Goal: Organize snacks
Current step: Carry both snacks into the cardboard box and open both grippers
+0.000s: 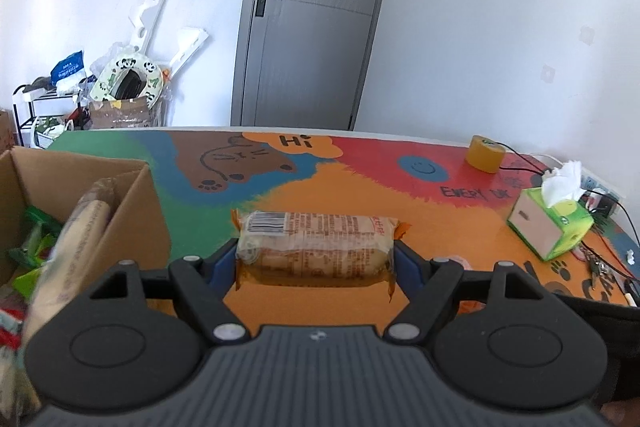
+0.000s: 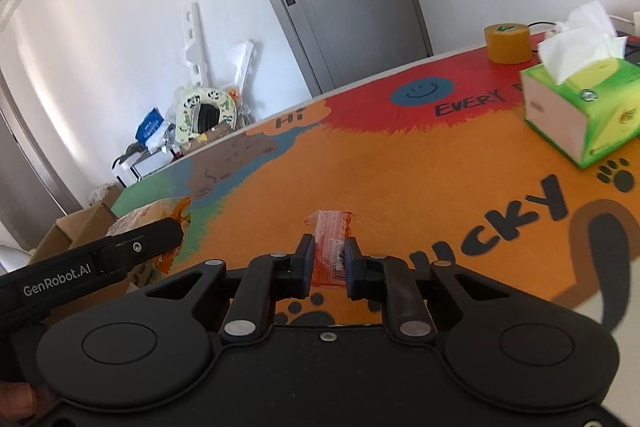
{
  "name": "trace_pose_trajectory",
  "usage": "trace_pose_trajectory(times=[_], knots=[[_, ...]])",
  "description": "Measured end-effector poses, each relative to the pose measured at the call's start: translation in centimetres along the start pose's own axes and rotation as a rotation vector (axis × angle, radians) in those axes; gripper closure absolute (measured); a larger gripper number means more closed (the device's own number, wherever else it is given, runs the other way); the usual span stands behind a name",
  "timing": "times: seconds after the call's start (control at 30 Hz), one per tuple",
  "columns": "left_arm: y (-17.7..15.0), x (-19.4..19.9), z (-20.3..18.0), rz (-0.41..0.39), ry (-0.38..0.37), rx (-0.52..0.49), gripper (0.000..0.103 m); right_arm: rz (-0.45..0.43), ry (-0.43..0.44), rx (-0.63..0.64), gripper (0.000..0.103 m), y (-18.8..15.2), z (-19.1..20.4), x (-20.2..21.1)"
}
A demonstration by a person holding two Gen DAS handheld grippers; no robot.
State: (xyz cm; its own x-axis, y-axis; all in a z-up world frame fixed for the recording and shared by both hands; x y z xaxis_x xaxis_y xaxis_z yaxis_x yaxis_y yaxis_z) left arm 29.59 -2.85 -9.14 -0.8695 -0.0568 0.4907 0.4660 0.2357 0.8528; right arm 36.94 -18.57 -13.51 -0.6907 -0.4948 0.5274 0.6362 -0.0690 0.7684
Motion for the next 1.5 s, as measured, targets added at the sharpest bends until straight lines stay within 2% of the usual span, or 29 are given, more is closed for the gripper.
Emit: trace_pose_trajectory(times=[0.33,0.87,1.5], knots=[[1.5,4.7,0.4,-0.079,-0.007,-0.012,0.026,-0.077,0.031,0.02,0.087,0.6,2.3,3.8],[3.3,11.7,5.4,-0.186,0.062,0.027,0.025,-0.16,0.135,0.103,0.087,1.4,9.4,7.6],[3.4,13.4,13.6,-0.167,0.163,0.096,0.025,-0.17,0.221,0.201,0.087,1.6,17.6,7.5]])
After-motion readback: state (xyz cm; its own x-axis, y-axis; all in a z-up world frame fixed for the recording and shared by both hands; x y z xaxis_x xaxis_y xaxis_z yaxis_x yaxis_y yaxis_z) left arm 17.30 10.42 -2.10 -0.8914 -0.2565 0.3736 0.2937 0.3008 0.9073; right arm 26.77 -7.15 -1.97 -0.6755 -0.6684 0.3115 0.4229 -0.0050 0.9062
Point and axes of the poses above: each gripper's, at about its wrist camera, not at the fingertips, and x roughly against the way its jaws point, z to its left, y to its top, the point moved 10 cm from there along -x, roughly the way its jaws point, and after that the axes turned 4 degrees about -y, right-handed, at the moved point
